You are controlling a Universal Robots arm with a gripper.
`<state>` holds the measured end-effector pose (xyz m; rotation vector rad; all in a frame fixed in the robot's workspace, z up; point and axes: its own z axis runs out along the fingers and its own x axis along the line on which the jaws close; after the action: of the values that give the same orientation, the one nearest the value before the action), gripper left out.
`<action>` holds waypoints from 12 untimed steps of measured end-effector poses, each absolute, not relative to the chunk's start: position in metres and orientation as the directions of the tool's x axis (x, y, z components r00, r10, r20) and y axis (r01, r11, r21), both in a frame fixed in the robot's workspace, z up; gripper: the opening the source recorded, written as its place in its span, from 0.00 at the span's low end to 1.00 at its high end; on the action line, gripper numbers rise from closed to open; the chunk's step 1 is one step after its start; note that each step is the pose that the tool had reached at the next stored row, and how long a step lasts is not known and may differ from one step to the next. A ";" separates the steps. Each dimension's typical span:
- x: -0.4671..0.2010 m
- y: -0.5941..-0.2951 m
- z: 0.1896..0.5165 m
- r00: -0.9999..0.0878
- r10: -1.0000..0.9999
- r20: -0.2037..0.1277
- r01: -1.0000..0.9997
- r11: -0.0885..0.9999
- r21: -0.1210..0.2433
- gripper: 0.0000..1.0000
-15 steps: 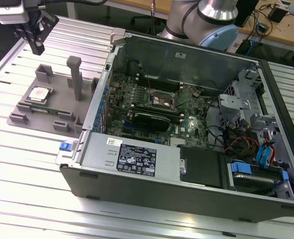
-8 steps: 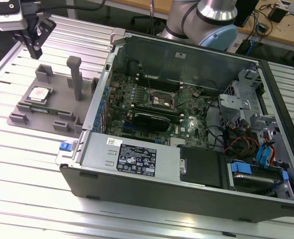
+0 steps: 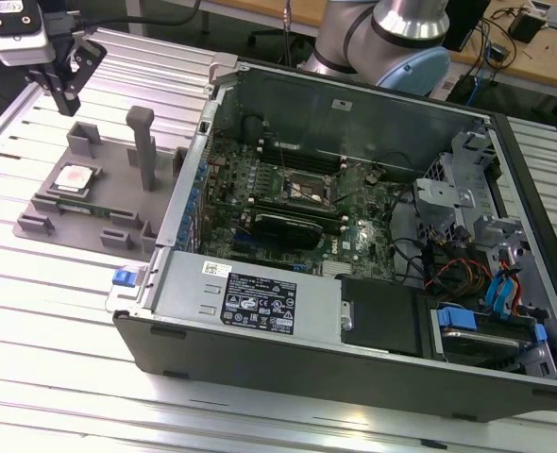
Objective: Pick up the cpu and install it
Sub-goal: 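Pick up the cpu and move it towards the insertion slot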
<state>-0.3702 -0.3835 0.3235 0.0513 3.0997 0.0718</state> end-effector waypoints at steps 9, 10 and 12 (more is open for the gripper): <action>-0.370 -0.383 0.323 -0.999 0.034 -0.040 0.032 0.998 0.047 0.11; -0.370 -0.383 0.323 -0.999 0.034 -0.040 0.032 0.998 0.047 0.11; -0.370 -0.383 0.323 -0.999 0.034 -0.040 0.032 0.998 0.047 0.11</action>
<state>-0.3704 -0.3833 0.3231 0.0514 3.0995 0.0719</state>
